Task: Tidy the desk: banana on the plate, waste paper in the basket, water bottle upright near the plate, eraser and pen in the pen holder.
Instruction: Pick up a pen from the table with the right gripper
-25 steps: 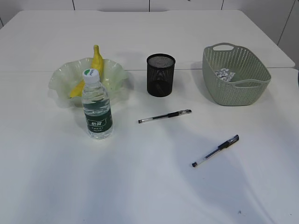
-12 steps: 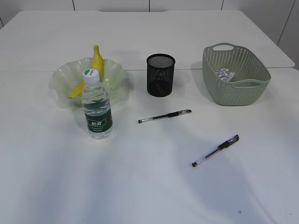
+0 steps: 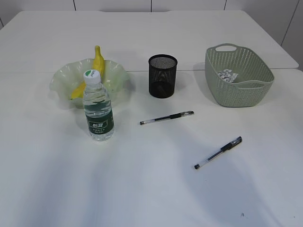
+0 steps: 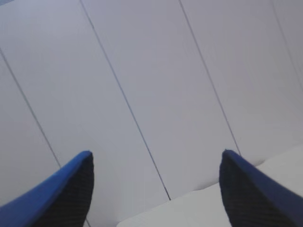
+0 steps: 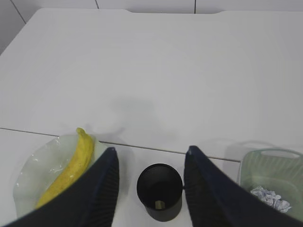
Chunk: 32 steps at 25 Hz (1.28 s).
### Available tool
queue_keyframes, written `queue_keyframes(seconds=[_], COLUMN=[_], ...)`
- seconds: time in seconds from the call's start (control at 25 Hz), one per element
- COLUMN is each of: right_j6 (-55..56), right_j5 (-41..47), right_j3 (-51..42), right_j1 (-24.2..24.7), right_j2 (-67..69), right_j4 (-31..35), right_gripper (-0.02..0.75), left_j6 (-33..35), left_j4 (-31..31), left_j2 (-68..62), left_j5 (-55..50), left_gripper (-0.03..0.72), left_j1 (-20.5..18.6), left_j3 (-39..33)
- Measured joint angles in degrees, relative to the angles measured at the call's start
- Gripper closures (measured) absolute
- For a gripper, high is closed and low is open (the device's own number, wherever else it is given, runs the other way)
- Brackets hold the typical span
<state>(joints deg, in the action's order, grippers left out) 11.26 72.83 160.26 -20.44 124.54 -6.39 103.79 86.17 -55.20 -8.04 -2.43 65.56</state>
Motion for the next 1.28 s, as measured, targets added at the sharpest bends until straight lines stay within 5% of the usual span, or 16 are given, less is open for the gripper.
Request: queue_keyframes(seconds=[0.44,1.28], right_j6=[-6.1,-11.3], right_j5=[0.1,0.2], right_j3=[0.0,-0.9], right_j1=[0.0,0.0], right_j2=[-1.2,-14.9], right_j4=[5.7,5.6], right_gripper=[0.400,0.400], left_j6=[-0.1,-0.1], left_j4=[5.8,8.7], left_j2=[4.6,5.2], left_j5=[15.8,16.8], left_gripper=[0.099,0.099], left_j1=[0.0,-0.1], left_j3=[0.0,0.0])
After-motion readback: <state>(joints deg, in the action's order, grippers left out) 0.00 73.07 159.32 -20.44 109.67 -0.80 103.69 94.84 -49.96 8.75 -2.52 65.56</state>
